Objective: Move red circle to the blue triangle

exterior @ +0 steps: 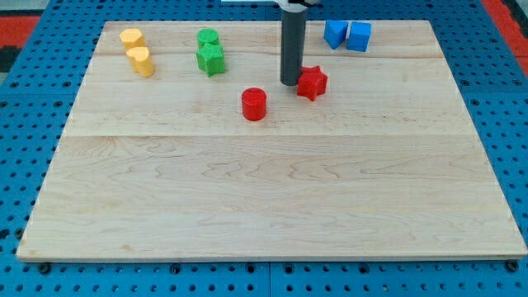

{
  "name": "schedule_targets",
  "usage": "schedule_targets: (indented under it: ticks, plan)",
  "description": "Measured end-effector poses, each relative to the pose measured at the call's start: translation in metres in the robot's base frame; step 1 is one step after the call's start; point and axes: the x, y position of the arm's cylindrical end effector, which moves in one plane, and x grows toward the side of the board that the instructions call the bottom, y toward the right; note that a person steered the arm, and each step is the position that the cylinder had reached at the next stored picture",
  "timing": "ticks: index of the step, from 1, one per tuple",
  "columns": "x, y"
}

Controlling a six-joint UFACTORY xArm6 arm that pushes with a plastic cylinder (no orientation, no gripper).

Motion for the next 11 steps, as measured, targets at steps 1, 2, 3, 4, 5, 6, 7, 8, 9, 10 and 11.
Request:
schedule_targets:
  ticks: [1,2,3,4,5,6,7,8,9,10,11]
  plan:
    - [0.024,0.001]
    - [0.002,0.05]
    - [-0.044,0.097]
    - [-0.036,0.109]
    - [0.055,0.082]
    - [0.121,0.022]
    - [0.153,-0.041]
    - [0.161,-0.118]
    - [0.114,-0.124]
    - [0.05,-0.083]
    - [0.024,-0.004]
